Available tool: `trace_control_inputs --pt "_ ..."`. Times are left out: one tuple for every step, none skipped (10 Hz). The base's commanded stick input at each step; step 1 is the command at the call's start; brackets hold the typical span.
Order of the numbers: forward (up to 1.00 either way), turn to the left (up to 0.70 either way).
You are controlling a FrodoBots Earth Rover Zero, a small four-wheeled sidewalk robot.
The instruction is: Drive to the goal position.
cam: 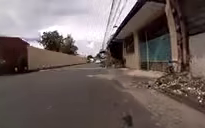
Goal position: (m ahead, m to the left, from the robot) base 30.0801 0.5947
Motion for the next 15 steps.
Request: trace_control_inputs --pt "0.70 0.00" --pt "0.70 0.00" --pt "0.70 0.00" --pt "0.70 0.00" --pt "0.70 0.00" --pt "0.70 0.00" --pt "0.70 0.00" --pt "0.70 0.08" --pt "0.70 0.19" --pt "0.70 0.30" --pt "0.70 0.29" --pt "0.70 0.19" --pt "0.70 0.09" --pt "0.70 0.04" --pt "0.70 0.00"
